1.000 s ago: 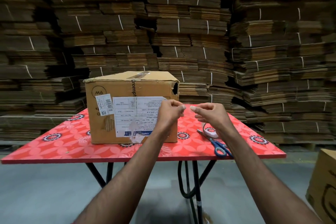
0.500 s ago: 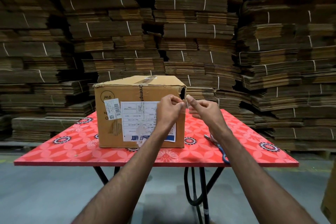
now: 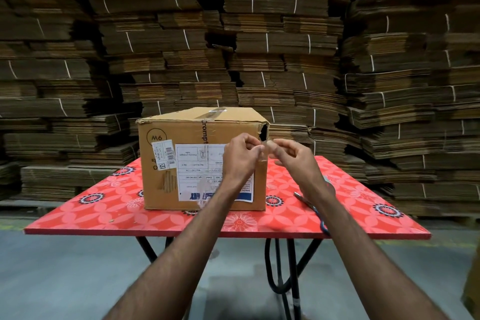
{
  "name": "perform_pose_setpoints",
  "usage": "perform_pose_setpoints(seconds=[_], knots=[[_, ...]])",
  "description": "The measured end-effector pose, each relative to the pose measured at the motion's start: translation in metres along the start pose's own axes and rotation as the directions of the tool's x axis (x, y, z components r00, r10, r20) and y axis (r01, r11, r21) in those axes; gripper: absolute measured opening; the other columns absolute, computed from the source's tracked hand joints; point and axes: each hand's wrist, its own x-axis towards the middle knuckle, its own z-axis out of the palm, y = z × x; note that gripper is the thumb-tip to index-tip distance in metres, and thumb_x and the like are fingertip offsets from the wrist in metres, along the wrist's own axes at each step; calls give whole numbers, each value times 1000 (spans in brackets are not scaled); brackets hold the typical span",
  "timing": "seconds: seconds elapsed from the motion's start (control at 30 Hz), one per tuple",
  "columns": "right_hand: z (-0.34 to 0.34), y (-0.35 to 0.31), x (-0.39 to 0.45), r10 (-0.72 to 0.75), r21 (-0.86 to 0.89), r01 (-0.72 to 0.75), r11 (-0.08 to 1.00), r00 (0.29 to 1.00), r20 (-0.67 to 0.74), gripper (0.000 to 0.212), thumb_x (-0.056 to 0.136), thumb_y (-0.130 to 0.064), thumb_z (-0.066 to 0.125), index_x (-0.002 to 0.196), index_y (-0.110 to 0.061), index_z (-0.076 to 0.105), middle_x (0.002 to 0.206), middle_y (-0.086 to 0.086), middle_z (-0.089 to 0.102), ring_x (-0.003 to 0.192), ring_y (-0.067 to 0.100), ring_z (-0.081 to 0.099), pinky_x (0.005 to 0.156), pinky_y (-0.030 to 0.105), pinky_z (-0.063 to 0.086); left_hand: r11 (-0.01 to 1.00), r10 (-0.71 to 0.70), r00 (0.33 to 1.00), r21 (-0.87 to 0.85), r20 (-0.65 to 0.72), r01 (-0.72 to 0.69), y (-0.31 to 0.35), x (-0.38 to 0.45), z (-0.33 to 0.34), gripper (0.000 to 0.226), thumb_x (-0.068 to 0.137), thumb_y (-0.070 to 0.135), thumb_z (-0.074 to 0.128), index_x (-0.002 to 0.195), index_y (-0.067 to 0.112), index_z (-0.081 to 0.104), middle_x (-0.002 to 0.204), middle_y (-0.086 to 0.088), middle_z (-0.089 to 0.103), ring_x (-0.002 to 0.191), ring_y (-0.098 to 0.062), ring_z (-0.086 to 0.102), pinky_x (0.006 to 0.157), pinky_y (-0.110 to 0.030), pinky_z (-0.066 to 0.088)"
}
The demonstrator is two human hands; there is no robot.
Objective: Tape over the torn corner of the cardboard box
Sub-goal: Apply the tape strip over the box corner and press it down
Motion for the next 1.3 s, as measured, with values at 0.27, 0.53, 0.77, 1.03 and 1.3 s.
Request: perform_pose_setpoints(seconds=[0.27,0.53,0.77,1.03,1.3], knots=[[-3,0,-2,-180,-135,180,975,984,8,51,87,-16,79,134,-19,60,104,1,73,96,10,73,89,33,61,1000,6,1000,-27,4,-6,1,-1,-5,13,82,25,76,86,14,70,78,4,70,74,-10,68,68,-36,60],[-4,-4,1,-117,127,137,982,981,-154,7,91,-7,73,98,-8,75,87,13,78,82,25,78,74,33,62,993,50,999,-109,5,-49,4,0,-10,12,85,20,74,92,11,69,82,2,70,78,-12,68,64,-21,56],[-5,-8,16,-68,308,129,943,977,-202,12,91,-10,73,99,-1,75,77,7,77,71,17,75,64,22,59,979,96,994,-176,-51,-103,6,9,-10,9,84,13,73,91,9,71,84,1,72,79,-13,69,70,-32,60],[5,-2,46,-11,290,84,953,969,-246,3,91,-14,74,89,-14,75,81,4,77,77,13,74,66,24,58,992,-2,992,-127,-123,-14,9,30,3,3,87,16,72,86,14,69,75,3,71,69,-9,70,63,-37,62],[16,9,61,42,353,30,935,980,-195,6,94,-11,70,89,-9,73,84,11,77,76,20,75,70,34,62,987,62,979,160,-197,-31,6,43,8,10,85,26,74,85,18,67,76,4,70,69,-10,68,60,-35,60]])
